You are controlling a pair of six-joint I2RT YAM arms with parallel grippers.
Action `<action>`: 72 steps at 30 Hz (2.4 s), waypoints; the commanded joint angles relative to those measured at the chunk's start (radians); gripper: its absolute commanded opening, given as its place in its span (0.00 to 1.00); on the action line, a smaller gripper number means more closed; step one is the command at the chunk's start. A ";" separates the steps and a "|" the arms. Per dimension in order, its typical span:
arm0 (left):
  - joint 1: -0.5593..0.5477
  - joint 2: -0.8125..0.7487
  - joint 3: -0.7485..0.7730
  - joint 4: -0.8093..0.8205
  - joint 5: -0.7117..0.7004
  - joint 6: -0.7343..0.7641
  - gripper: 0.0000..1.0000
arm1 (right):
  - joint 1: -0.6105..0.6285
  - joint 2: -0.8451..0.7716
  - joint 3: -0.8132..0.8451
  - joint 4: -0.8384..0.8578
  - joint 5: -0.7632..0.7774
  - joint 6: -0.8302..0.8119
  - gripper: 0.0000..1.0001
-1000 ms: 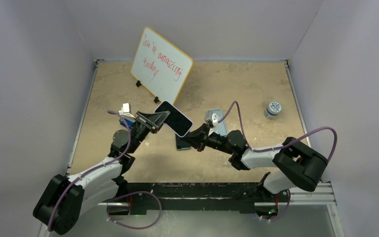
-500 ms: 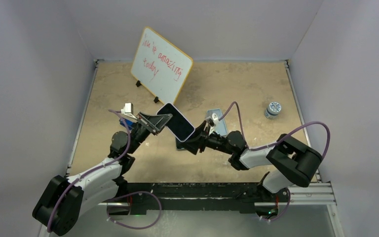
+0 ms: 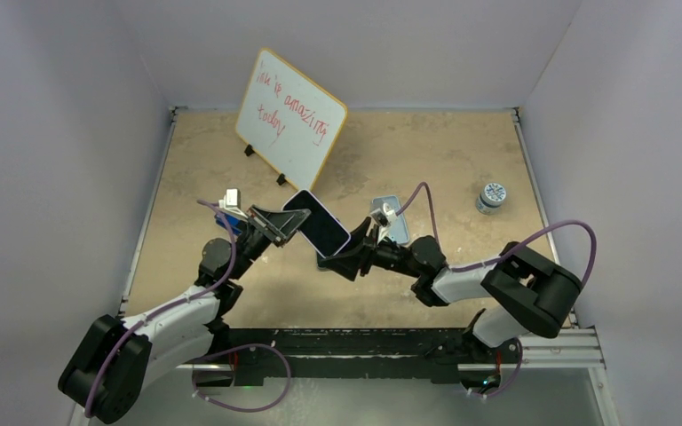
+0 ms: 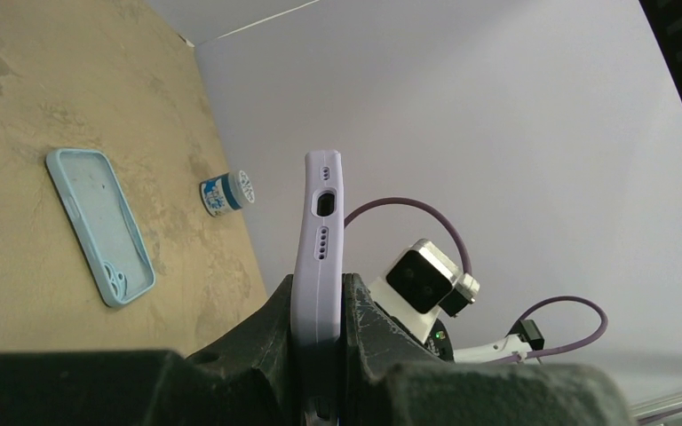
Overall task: Take the phone out of the phone case
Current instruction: Remove the phone from the phone case.
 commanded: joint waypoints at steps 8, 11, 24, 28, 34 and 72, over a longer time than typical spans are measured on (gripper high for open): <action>-0.005 -0.017 -0.006 0.103 -0.018 -0.014 0.00 | 0.002 -0.022 -0.001 0.378 0.032 -0.003 0.57; -0.007 -0.012 -0.008 0.102 -0.009 -0.020 0.00 | 0.002 -0.014 0.001 0.384 0.050 -0.008 0.56; -0.006 -0.004 -0.010 0.042 0.067 -0.109 0.00 | 0.000 0.010 0.010 0.284 0.091 -0.140 0.26; -0.007 -0.007 0.000 -0.001 0.105 -0.136 0.00 | 0.001 -0.026 0.027 0.162 0.099 -0.254 0.20; -0.006 -0.025 0.010 -0.066 0.126 -0.134 0.00 | 0.001 -0.121 0.070 -0.082 0.150 -0.476 0.09; 0.033 -0.052 0.145 -0.279 0.326 0.078 0.00 | 0.002 -0.125 0.109 -0.344 0.575 -0.785 0.00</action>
